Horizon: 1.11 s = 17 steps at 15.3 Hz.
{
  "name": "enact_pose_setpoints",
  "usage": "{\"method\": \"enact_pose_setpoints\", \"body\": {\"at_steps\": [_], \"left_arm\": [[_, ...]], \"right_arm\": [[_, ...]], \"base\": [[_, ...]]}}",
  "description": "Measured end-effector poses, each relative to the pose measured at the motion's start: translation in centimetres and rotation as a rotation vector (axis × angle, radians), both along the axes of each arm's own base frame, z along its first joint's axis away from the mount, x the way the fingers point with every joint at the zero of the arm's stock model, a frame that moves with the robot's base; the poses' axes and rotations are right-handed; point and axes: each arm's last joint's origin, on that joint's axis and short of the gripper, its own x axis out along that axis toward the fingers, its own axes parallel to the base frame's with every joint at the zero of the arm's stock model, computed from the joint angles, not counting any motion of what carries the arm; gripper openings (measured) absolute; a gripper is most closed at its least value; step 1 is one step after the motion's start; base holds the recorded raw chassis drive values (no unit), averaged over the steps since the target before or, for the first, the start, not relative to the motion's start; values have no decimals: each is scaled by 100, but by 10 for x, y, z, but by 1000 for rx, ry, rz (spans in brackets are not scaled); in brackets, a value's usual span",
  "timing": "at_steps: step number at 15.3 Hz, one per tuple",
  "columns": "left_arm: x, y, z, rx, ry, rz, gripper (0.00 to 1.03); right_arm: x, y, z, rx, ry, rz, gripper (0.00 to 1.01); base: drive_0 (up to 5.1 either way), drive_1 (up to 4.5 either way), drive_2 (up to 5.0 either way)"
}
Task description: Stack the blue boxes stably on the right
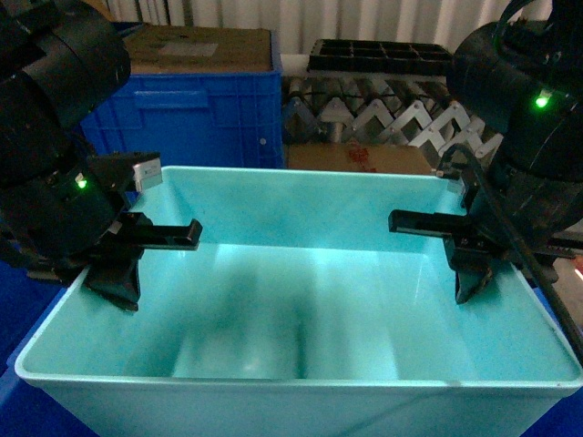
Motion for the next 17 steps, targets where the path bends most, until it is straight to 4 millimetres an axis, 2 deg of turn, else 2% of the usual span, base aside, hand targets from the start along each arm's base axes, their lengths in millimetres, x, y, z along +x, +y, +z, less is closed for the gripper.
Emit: {"method": "enact_pose_setpoints", "body": {"at_steps": [3,7,12,17], "left_arm": [[2,0,-16,2,62,-23,2],[7,0,-53,0,174,-40,2],[13,0,-73,48,195,-48,2],[16,4,-73,63,184,-73,2]], "right_arm": [[3,0,-16,7,20,-1,7],[3,0,-42,4,43,-2,7],[8,5,-81,14,57,34,7],[6,9,-87,15,67,46,7]], "base": [[0,0,0],[0,0,0],[0,0,0],[0,0,0]]}}
